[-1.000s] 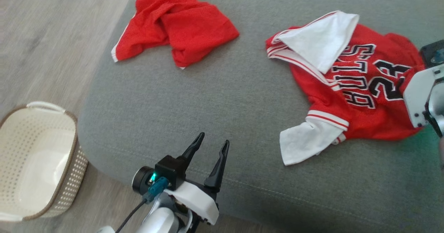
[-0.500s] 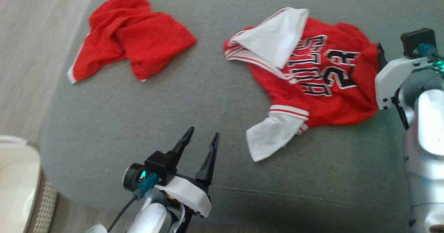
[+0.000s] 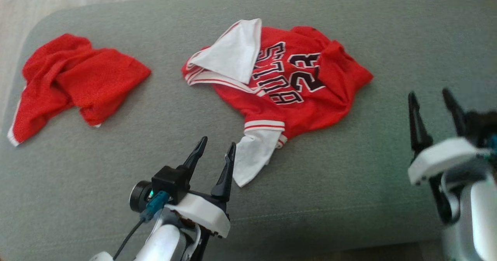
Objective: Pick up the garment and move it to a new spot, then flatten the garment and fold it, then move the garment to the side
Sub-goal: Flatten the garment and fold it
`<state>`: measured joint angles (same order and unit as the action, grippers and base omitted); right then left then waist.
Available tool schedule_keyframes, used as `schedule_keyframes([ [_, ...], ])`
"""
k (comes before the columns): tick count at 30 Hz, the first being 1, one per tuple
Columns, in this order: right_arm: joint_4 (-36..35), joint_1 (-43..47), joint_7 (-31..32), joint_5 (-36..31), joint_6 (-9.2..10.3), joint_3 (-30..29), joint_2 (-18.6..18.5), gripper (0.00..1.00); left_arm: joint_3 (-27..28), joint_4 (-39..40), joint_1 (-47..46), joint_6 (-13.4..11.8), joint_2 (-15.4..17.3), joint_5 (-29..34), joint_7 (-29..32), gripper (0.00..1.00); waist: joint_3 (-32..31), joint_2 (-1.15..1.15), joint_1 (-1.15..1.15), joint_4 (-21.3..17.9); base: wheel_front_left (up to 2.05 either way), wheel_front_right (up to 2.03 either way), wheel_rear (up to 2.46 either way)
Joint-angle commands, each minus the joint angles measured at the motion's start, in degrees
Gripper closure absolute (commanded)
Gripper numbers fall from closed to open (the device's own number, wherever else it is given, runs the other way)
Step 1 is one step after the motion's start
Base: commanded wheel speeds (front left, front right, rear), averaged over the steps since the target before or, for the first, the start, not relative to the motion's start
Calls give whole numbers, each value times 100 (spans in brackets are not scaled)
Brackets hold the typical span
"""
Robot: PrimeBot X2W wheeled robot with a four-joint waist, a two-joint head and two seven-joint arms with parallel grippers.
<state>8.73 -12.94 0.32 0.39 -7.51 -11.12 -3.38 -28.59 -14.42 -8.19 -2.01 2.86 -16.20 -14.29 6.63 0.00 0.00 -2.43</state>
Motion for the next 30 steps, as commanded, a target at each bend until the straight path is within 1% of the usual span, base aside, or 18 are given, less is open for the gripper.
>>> schedule_keyframes([
  [1,-258,-105,-91,113,2,179,47,0,234,204,-72,-9,2,43,-71,0,1,0,0,-104,0,0,0],
  [4,-332,157,-277,431,2,270,48,0,262,178,-90,24,2,65,-71,0,59,0,0,-217,0,0,0],
  [10,-417,229,-394,631,2,535,49,0,225,23,-261,177,2,222,-71,0,258,0,0,-427,0,0,0],
  [13,-433,198,-417,680,2,632,49,0,77,-218,-439,281,4,376,-71,0,361,0,0,-550,0,0,0],
  [16,-404,171,-457,748,2,689,49,0,-88,-624,-634,303,25,601,-71,0,435,0,0,-683,0,0,0],
  [19,-357,154,-507,803,2,717,49,0,-174,-907,-852,259,24,759,-71,0,509,0,0,-796,0,0,0],
  [22,-312,123,-554,823,2,736,50,0,-210,-1188,-1045,72,41,988,-71,0,561,0,0,-897,0,0,0],
  [25,-312,79,-592,825,2,686,50,0,-195,-1459,-1212,-67,45,1087,-71,0,607,0,0,-991,0,0,0],
  [30,-333,24,-608,869,2,710,50,0,-297,-1876,-1376,-47,33,1101,-71,0,687,0,0,-1108,0,0,0],
])
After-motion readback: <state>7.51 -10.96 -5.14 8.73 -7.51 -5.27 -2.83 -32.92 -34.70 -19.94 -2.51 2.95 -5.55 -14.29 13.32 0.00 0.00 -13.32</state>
